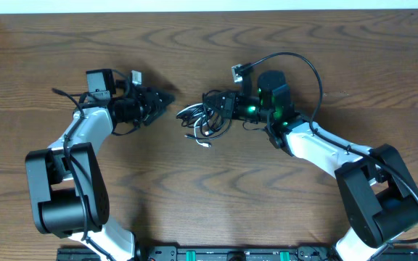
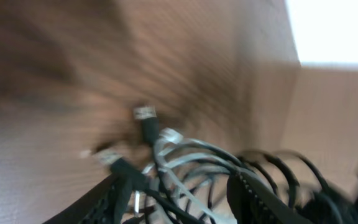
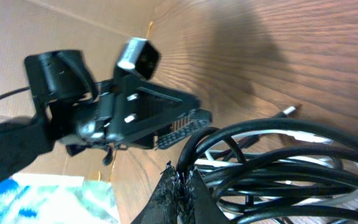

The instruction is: Untangle cables

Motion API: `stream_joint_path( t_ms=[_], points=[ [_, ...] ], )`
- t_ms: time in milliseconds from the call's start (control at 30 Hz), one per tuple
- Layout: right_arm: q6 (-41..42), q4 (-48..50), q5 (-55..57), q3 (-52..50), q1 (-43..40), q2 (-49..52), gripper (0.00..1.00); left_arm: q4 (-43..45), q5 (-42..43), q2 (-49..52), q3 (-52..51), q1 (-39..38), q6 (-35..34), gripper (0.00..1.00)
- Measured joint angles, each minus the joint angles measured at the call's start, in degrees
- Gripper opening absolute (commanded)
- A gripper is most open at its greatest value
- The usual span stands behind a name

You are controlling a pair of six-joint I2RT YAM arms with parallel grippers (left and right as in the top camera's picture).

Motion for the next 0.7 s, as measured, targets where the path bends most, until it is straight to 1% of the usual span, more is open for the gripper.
stream_joint_path(
  t_ms=[133, 167, 233, 267, 333, 400, 633, 700],
  points=[
    [1.11, -4.22, 2.95, -0.02, 0.00, -0.07, 0.01, 1.62, 8.50, -0.74, 0.00, 0.31, 8.24, 0.55],
    [1.31, -4.72, 3.67, -0.02, 0.00, -0.07, 0.01, 1.05, 9.62, -1.44, 0.00, 0.50, 9.84, 0.55],
    [1.51, -4.94, 4.83, -0.02, 0.00, -0.07, 0.01, -2.80, 10.56, -4.00, 0.00, 0.68, 13.68, 0.52],
    [1.75, -4.90, 5.49, -0.02, 0.00, -0.07, 0.01, -4.57, 10.34, -5.62, 0.00, 0.70, 15.21, 0.50],
    [2.67, -4.87, 6.54, -0.02, 0.00, -0.07, 0.01, -7.98, 8.68, -8.85, 0.02, 0.15, 17.73, 0.49],
    [4.50, -3.52, 8.37, -0.04, 0.00, -0.07, 0.01, -12.33, 4.70, -12.68, 0.11, -2.62, 22.08, 0.49],
    [8.55, -1.18, 9.42, -0.04, 0.00, -0.07, 0.01, -12.57, -1.55, -12.33, 0.09, -11.08, 27.32, 0.49],
    [9.53, -1.11, 9.42, -0.04, 0.00, -0.07, 0.01, -12.04, -2.36, -12.33, 0.09, -12.33, 27.80, 0.49]
  ],
)
